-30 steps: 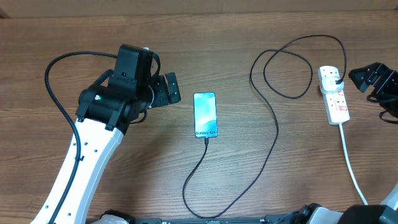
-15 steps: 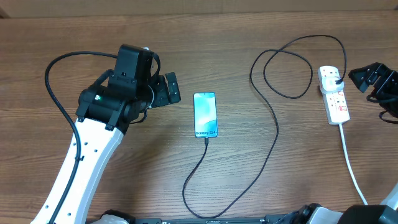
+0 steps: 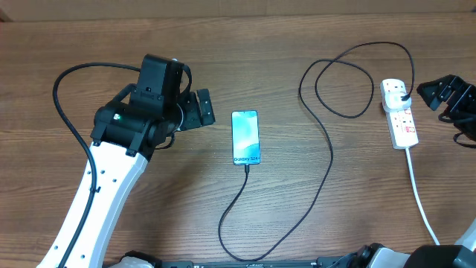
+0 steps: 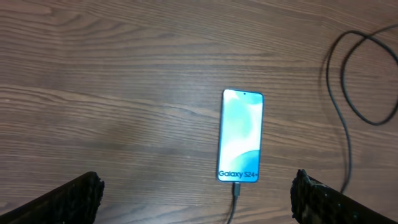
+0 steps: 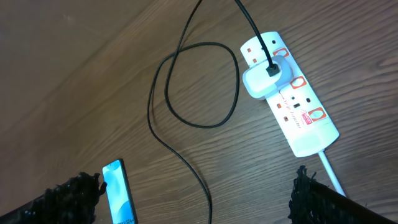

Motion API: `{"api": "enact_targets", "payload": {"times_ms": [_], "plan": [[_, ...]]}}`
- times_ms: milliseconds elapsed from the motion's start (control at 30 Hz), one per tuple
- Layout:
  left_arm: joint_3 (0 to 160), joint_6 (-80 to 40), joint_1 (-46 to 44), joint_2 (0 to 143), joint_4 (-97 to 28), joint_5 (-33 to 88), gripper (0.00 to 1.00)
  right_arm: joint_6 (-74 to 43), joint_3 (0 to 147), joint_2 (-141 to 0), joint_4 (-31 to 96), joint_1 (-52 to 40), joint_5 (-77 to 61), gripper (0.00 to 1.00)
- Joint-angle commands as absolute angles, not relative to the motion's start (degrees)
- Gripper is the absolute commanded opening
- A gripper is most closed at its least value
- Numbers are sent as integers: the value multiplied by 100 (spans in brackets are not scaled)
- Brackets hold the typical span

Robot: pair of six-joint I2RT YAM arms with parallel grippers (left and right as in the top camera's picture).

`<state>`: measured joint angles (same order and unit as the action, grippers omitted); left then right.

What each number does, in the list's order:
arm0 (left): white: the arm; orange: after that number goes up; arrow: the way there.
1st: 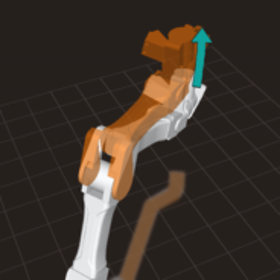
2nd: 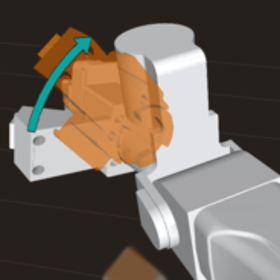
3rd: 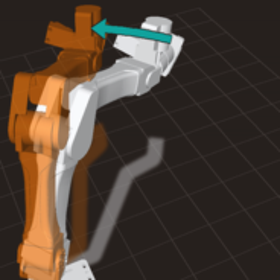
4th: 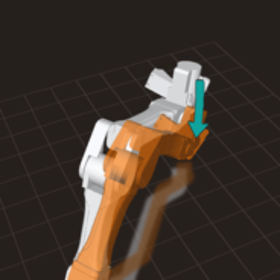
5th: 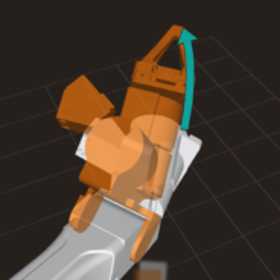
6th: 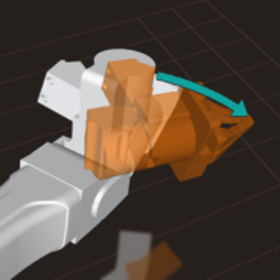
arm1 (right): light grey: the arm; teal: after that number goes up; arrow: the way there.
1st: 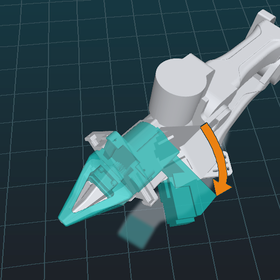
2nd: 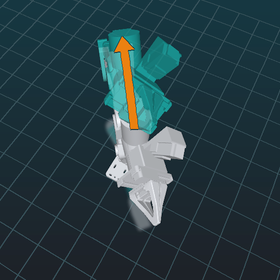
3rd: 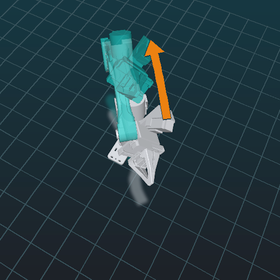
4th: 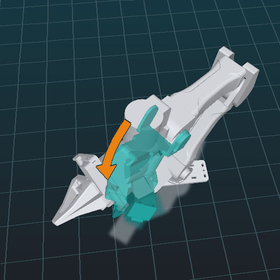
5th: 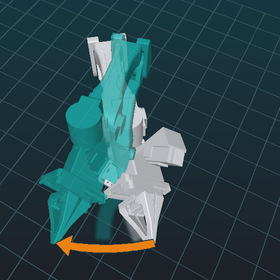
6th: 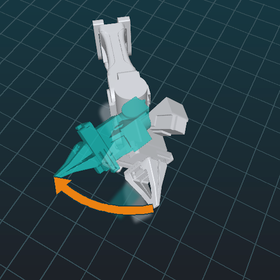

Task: Plug charger to phone and switch on socket

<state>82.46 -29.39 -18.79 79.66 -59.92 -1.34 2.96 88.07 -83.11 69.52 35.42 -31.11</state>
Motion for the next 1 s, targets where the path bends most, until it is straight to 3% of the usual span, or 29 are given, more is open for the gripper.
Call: {"api": "enact_targets", "payload": {"times_ms": [0, 500, 967], "plan": [[8132, -2808, -1920, 7745, -5977, -685, 100, 298, 8901, -8318, 6930, 3533, -3159, 100], [4766, -2676, -1640, 5017, -3732, -941, 100, 298, 8901, -8318, 6930, 3533, -3157, 100], [1391, -2137, -622, 1837, 464, -97, 100, 298, 8901, -8318, 6930, 3533, -3159, 100]]}}
